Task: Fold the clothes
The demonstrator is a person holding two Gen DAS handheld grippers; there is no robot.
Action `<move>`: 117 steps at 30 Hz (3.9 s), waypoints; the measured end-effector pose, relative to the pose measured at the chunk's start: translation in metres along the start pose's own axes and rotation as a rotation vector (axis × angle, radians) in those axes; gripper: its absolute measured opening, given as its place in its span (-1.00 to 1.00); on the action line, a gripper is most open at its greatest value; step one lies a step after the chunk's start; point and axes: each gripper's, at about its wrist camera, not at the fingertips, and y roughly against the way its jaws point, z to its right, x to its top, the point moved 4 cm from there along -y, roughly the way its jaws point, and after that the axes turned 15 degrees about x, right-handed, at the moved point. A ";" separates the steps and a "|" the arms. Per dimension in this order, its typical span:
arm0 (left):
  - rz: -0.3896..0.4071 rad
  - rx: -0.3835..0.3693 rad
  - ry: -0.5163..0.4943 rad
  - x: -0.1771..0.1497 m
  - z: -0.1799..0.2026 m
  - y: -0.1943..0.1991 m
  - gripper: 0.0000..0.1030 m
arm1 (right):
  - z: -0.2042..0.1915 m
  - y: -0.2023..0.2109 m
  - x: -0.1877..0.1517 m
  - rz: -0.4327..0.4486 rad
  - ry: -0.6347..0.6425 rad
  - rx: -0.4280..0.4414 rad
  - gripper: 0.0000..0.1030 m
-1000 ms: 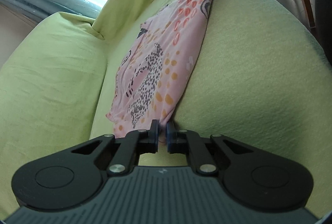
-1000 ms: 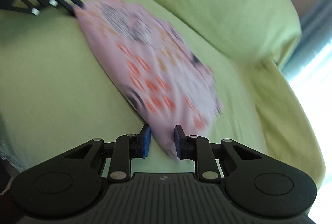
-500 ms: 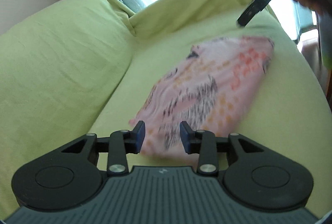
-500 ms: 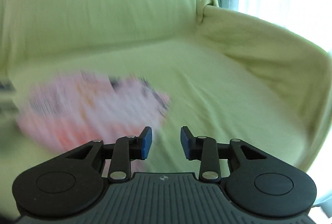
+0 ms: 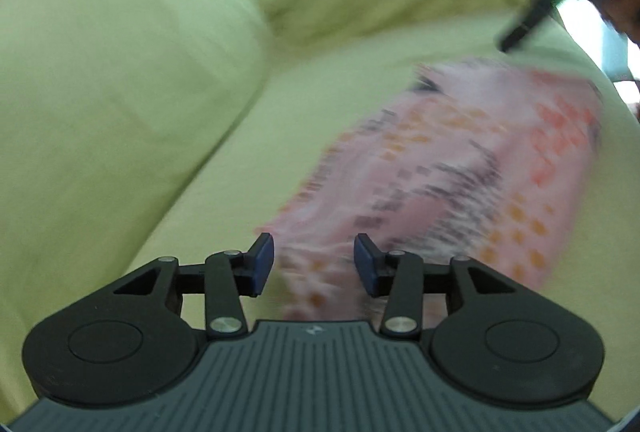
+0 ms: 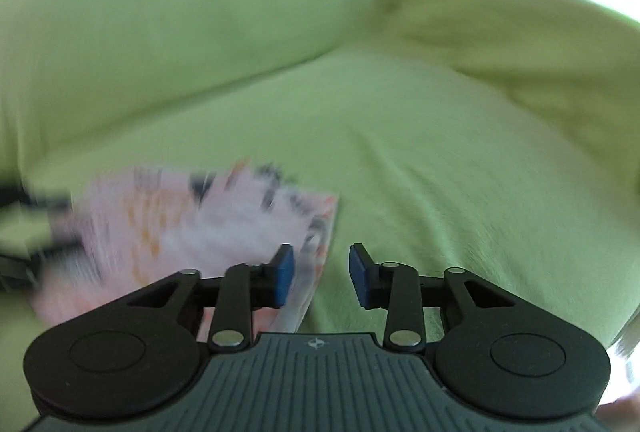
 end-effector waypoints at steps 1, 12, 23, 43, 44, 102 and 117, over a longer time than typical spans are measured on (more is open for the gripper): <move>-0.023 -0.001 0.060 0.001 -0.009 -0.005 -0.22 | 0.010 0.006 0.004 0.035 -0.063 0.023 -0.30; -0.219 -0.129 0.387 -0.012 -0.034 -0.047 -0.02 | 0.045 -0.023 0.011 0.079 -0.265 0.179 -0.27; -0.114 -0.084 0.380 -0.012 -0.026 -0.015 -0.96 | 0.028 -0.028 0.016 0.107 -0.241 0.181 -0.94; -0.060 -0.088 0.300 0.021 -0.007 -0.005 -0.56 | -0.010 -0.027 0.020 0.125 -0.077 0.173 -0.60; -0.052 -0.112 0.283 0.026 0.002 -0.007 -0.56 | -0.020 -0.034 0.019 0.104 -0.065 0.215 -0.60; -0.135 -0.063 0.274 -0.009 0.009 -0.004 -0.55 | -0.053 -0.007 -0.030 -0.248 0.329 0.266 -0.83; 0.122 -0.212 -0.030 0.039 0.129 0.073 -0.44 | -0.016 0.084 -0.043 -0.043 -0.114 0.193 -0.48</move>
